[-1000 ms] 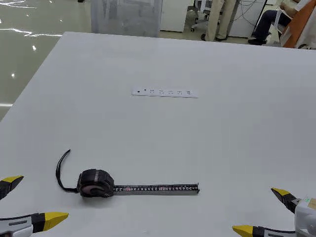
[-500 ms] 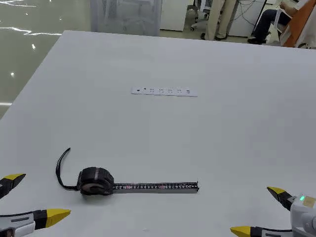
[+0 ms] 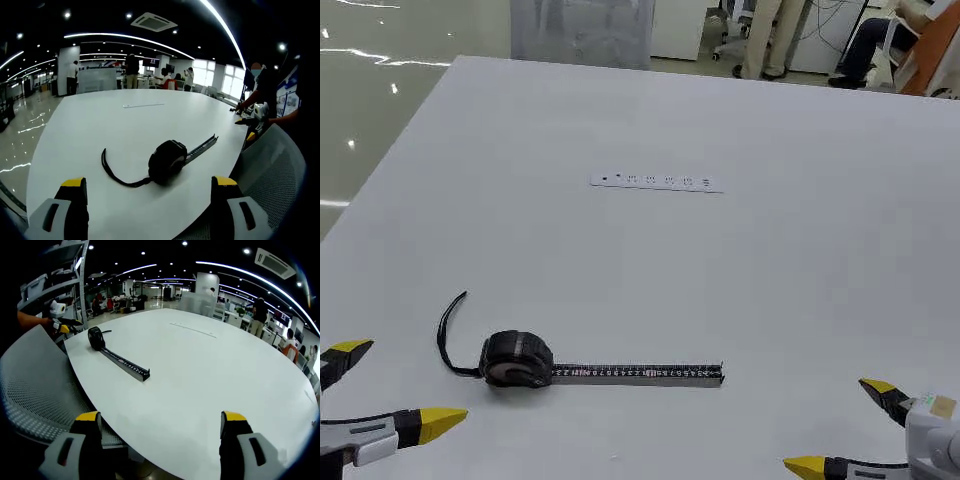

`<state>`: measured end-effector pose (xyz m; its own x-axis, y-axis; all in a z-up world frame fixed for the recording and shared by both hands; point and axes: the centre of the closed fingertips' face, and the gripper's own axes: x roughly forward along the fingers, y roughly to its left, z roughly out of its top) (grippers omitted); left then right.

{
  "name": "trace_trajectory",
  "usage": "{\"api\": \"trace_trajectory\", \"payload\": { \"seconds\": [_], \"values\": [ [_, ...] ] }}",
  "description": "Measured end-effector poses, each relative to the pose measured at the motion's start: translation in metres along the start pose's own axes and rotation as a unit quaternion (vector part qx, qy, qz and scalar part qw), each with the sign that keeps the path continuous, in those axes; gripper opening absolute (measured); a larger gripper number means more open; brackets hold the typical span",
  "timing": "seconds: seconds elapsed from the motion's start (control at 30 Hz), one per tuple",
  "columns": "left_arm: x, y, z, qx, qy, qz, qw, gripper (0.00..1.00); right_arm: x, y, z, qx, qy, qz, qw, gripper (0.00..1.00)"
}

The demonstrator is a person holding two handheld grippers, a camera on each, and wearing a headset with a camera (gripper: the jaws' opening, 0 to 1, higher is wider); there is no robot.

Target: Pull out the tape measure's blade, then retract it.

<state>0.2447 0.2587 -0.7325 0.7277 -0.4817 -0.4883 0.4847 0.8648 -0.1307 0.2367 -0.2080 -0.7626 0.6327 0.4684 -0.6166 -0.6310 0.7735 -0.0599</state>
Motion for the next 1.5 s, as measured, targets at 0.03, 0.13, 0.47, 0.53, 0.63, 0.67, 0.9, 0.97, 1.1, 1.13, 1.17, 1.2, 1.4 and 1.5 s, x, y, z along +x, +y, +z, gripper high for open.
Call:
{"api": "trace_trajectory", "payload": {
  "seconds": [0.03,0.13,0.47,0.53,0.63,0.67,0.9,0.97,1.1,1.13,1.17,1.2,1.4,1.5],
  "values": [
    [0.001,-0.002,-0.001,0.0,0.003,-0.003,1.0,1.0,0.0,0.0,0.001,0.0,-0.001,0.0,1.0,1.0],
    [0.002,-0.005,-0.002,0.004,0.006,-0.004,1.0,1.0,0.001,-0.002,0.001,0.0,0.004,0.003,1.0,1.0],
    [0.023,-0.037,0.034,-0.061,0.02,0.003,0.998,1.0,0.003,-0.003,0.041,-0.031,-0.005,0.029,0.9991,1.0],
    [0.028,-0.042,0.041,-0.047,0.023,0.002,0.9987,1.0,0.006,-0.001,0.048,-0.047,-0.001,0.04,0.9981,1.0],
    [0.034,-0.047,0.048,-0.041,0.029,0.008,0.9987,1.0,0.01,0.003,0.058,-0.067,0.0,0.056,0.9962,1.0],
    [0.036,-0.047,0.052,-0.038,0.025,0.015,0.9988,1.0,0.012,0.003,0.06,-0.075,-0.001,0.058,0.9955,1.0],
    [0.049,-0.041,0.073,-0.054,0.004,0.086,0.9948,1.0,0.03,0.013,0.076,-0.106,0.007,0.09,0.9903,1.0],
    [0.057,-0.046,0.072,-0.037,0.011,0.094,0.9949,1.0,0.035,0.016,0.079,-0.119,0.013,0.099,0.9879,1.0],
    [0.071,-0.047,0.057,-0.045,0.03,0.103,0.9932,1.0,0.045,0.02,0.081,-0.137,0.029,0.121,0.9827,1.0],
    [0.072,-0.046,0.053,-0.053,0.033,0.109,0.9921,1.0,0.047,0.022,0.08,-0.143,0.035,0.128,0.9807,1.0],
    [0.073,-0.044,0.049,-0.065,0.035,0.114,0.9908,1.0,0.05,0.023,0.079,-0.151,0.039,0.135,0.9785,1.0],
    [0.074,-0.042,0.048,-0.068,0.032,0.116,0.9904,1.0,0.052,0.024,0.078,-0.158,0.044,0.143,0.9761,0.99],
    [0.083,-0.03,0.027,-0.082,0.046,0.138,0.986,1.0,0.068,0.028,0.071,-0.197,0.082,0.182,0.9597,0.95],
    [0.087,-0.03,0.022,-0.094,0.044,0.14,0.9847,1.0,0.075,0.029,0.071,-0.209,0.1,0.197,0.9525,0.94]
  ]
}}
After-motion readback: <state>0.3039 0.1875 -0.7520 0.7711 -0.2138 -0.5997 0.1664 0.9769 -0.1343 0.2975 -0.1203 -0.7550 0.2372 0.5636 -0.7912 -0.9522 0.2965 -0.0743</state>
